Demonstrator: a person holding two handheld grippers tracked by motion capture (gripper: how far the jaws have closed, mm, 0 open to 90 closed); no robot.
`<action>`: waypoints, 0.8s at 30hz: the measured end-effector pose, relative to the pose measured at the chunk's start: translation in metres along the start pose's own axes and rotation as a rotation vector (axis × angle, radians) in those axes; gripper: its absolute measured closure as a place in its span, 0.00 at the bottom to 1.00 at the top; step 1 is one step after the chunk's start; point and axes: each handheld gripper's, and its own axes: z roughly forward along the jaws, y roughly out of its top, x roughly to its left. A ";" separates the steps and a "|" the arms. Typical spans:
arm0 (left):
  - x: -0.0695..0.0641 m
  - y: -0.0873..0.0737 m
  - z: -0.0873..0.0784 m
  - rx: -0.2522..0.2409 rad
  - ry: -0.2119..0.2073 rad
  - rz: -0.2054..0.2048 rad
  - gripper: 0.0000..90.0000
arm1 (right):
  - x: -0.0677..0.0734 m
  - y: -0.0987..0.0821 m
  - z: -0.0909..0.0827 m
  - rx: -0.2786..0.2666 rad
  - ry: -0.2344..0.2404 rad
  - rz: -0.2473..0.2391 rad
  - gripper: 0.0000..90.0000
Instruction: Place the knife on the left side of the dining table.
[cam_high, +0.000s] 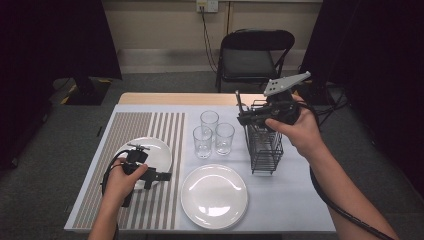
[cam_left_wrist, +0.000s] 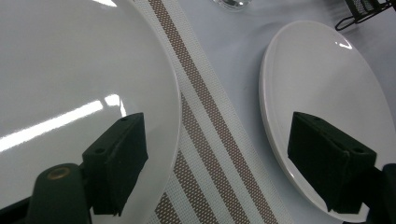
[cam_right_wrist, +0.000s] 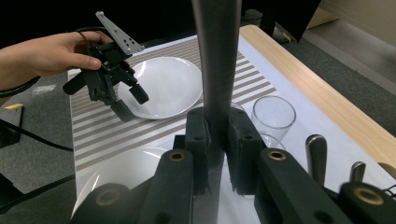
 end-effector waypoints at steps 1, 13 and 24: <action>0.000 0.000 0.000 0.000 0.002 0.000 0.22 | 0.000 -0.001 0.000 0.001 0.002 0.002 0.90; 0.000 0.000 -0.001 -0.007 0.006 -0.004 0.22 | 0.001 -0.015 0.007 0.021 0.020 0.009 0.90; 0.000 0.000 -0.002 -0.014 0.009 -0.005 0.22 | 0.001 -0.031 0.008 0.022 0.031 0.030 0.90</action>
